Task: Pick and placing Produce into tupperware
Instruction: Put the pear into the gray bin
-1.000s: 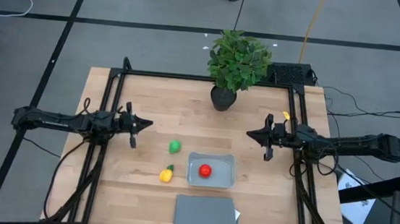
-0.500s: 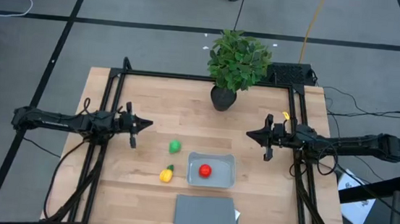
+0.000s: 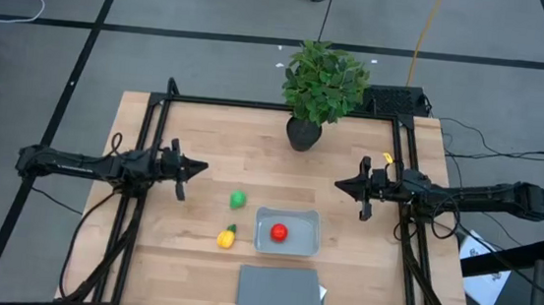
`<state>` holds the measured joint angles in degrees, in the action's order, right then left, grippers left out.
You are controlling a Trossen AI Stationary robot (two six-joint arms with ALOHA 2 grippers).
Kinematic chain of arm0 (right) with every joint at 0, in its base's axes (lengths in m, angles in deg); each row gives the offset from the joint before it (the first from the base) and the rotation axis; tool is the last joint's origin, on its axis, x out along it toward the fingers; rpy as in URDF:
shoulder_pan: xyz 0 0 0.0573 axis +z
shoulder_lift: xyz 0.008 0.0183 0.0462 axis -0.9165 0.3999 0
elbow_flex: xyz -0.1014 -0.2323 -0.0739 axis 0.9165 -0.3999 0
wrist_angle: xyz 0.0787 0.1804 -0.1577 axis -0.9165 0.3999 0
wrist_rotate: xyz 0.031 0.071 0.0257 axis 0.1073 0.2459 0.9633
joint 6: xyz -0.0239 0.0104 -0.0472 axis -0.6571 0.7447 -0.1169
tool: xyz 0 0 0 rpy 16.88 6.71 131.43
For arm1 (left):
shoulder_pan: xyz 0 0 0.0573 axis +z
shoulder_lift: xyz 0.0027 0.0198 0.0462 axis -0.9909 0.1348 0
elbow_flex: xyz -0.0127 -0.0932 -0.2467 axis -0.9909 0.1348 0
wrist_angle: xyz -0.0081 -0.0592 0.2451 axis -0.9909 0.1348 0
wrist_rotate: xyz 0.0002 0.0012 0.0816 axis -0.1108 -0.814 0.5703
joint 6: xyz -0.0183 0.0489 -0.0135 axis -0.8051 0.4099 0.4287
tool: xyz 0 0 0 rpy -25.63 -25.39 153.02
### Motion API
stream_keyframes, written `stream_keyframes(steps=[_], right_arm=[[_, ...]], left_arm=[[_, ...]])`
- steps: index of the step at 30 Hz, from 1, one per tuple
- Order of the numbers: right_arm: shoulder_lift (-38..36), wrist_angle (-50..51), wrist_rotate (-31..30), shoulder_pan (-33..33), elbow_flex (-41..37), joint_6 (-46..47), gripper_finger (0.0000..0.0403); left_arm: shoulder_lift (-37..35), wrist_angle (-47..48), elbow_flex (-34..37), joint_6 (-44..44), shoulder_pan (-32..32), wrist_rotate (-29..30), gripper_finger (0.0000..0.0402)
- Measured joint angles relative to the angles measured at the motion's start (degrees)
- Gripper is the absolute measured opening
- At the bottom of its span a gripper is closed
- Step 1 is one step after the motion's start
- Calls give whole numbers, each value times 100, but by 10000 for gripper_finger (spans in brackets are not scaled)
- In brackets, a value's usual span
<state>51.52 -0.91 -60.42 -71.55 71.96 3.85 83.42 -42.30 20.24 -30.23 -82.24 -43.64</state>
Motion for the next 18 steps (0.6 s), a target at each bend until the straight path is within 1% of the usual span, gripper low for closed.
stream_keyframes(steps=[5, 9, 13, 18], right_arm=[[0, 10, 0, 0, -2, -25, 0], [0, 15, -2, 0, -2, -25, 0], [2, 41, -2, 0, -2, -28, 0], [0, 39, 79, 0, -2, -42, 0]], left_arm=[[0, 7, 0, -4, 1, 2, 26], [0, 5, 0, -291, 0, 2, 26], [0, 4, 0, -311, 0, 1, 26], [0, -217, 0, -418, 1, -4, 26]])
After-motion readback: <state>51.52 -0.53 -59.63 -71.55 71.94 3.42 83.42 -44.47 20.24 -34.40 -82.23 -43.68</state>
